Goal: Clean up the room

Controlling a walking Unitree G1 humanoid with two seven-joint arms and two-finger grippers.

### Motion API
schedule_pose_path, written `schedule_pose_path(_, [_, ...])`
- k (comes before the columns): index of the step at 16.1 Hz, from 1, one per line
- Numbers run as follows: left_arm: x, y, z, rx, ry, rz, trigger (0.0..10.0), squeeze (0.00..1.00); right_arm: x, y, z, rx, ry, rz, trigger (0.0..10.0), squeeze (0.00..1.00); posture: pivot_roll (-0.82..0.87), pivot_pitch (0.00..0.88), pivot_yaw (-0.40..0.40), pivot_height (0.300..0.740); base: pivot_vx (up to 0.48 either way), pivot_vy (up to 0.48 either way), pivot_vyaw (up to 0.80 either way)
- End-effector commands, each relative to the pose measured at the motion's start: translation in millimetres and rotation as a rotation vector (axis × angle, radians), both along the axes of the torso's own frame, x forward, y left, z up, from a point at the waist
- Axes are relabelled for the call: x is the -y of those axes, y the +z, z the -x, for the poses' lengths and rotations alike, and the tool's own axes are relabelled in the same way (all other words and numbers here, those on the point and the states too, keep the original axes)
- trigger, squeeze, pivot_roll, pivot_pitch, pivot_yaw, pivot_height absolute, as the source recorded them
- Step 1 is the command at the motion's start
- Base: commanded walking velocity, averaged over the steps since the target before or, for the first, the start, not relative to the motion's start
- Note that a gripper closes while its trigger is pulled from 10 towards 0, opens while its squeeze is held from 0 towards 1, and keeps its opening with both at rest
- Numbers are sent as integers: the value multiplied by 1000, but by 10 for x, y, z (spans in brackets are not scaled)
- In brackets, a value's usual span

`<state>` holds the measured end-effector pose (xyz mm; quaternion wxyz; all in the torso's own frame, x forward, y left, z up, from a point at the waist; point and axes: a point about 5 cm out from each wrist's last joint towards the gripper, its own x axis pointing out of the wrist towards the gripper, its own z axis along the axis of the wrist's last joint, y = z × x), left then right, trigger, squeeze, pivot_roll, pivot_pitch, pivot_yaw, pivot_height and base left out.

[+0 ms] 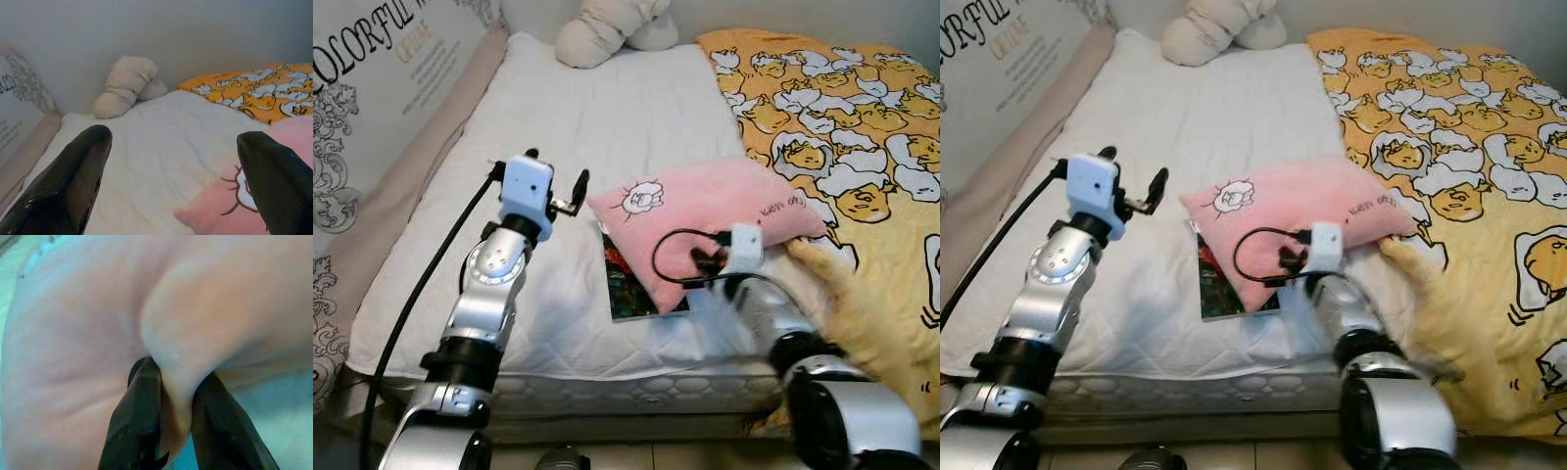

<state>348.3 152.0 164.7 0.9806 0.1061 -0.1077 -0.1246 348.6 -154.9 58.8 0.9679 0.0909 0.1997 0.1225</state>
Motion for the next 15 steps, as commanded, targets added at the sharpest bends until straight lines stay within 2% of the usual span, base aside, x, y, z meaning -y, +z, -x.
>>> schedule_pose_path(1, [23, 14, -25, 6, -2, -13, 10000, 0, 79, 177, -68, 96, 50, 43, 0, 0, 79, 0, -19, 740, 0, 0, 0])
schedule_pose_path(2, [24, 14, -29, 7, -1, -12, 10000, 0, 121, 255, -74, 133, 98, 65, 0, 0, 74, 0, -20, 740, 0, 0, 0])
schedule_pose_path(3, [29, 11, -32, 7, -2, -8, 10000, 0, 268, 456, -49, 213, 201, 125, 0, 0, 66, 0, -21, 740, 0, 0, 0])
schedule_pose_path(4, [36, 1, -30, 4, -4, -2, 10000, 0, 418, 561, -17, 239, 236, 178, 0, 0, 55, 0, -22, 740, 0, 0, 0])
schedule_pose_path(5, [60, -26, -21, -4, -11, 9, 10000, 0, 718, 718, 52, 264, 275, 282, 0, 0, 47, 0, -23, 740, 0, 0, 0])
schedule_pose_path(6, [78, -43, -18, -8, -16, 16, 10000, 0, 903, 789, 102, 264, 295, 353, 0, 0, 43, 0, -24, 740, 0, 0, 0])
schedule_pose_path(8, [128, -68, -7, -16, -34, 32, 10000, 0, 1280, 842, 281, 211, 352, 508, 0, 0, 32, 0, -18, 740, 0, 0, 0])
schedule_pose_path(9, [175, -91, 0, -26, -51, 42, 10000, 0, 1554, 884, 393, 157, 321, 624, 0, 0, 26, 0, -18, 740, 0, 0, 0])
schedule_pose_path(10, [201, -101, 2, -32, -61, 50, 10000, 0, 1672, 874, 449, 117, 307, 682, 0, 0, 23, 0, -16, 740, 0, 0, 0])
schedule_pose_path(11, [263, -125, 6, -51, -86, 67, 10000, 0, 1872, 792, 553, 20, 284, 744, 0, 0, 18, 0, -14, 740, 0, 0, 0])
schedule_pose_path(14, [394, -169, 17, -91, -128, 94, 10000, 0, 2170, 544, 736, -132, 175, 844, 0, 0, 14, 0, -2, 740, 0, 0, 0])
schedule_pose_path(15, [464, -209, 17, -136, -138, 126, 10000, 0, 2259, 423, 817, -191, 115, 900, 0, 0, 12, 0, 4, 740, 0, 0, 0])
